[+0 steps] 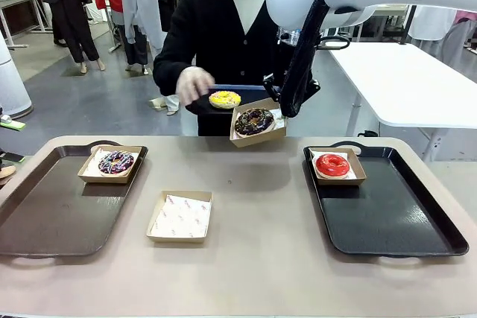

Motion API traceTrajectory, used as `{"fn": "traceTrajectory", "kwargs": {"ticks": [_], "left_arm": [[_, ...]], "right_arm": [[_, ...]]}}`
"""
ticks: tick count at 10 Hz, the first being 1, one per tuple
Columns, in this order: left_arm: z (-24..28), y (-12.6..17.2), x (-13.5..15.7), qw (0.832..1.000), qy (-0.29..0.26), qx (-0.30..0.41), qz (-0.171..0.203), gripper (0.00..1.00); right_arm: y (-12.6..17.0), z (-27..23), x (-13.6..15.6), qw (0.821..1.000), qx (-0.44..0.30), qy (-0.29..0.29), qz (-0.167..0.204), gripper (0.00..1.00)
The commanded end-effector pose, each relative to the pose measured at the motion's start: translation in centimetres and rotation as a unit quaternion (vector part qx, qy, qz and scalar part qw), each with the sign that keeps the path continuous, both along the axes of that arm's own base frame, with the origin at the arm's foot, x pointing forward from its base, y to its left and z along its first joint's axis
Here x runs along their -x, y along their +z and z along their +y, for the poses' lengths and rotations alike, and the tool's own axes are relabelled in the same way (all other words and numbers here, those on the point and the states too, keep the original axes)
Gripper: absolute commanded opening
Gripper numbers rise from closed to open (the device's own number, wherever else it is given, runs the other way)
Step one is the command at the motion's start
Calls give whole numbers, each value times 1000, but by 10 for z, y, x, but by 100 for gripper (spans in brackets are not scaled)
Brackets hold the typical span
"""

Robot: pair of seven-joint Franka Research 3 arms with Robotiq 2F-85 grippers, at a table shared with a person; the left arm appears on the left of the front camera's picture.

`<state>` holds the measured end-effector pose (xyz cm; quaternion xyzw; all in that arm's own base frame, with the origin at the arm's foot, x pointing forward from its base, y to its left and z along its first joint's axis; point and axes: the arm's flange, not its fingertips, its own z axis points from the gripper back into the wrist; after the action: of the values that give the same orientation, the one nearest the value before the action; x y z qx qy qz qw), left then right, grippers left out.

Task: Individually package the donuts and arrange them on the tray.
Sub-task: Place the picked Paper togo box on the Handle tray while simultaneously picking up another Paper togo box from the table with the other hand.

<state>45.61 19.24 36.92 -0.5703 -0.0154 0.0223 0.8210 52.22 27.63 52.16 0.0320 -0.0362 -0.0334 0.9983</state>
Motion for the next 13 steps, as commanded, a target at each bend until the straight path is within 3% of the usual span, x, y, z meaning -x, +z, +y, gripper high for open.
{"fn": "traceTrajectory", "kwargs": {"ticks": [1, 9, 10, 13], "left_arm": [[1, 0, 1, 1000, 0, 0, -1, 97], [0, 0, 0, 1000, 0, 0, 0, 97], [-7, 18, 2, 999, -16, -34, 0, 97], [-30, 69, -18, 993, -12, -112, 20, 97]], "right_arm": [[2, -1, 1, 1000, -2, -1, -4, 0], [0, 0, 0, 1000, 0, 0, 0, 1], [5, -10, 13, 999, 3, 39, -6, 1], [34, -68, 59, 999, 11, 42, -14, 1]]}}
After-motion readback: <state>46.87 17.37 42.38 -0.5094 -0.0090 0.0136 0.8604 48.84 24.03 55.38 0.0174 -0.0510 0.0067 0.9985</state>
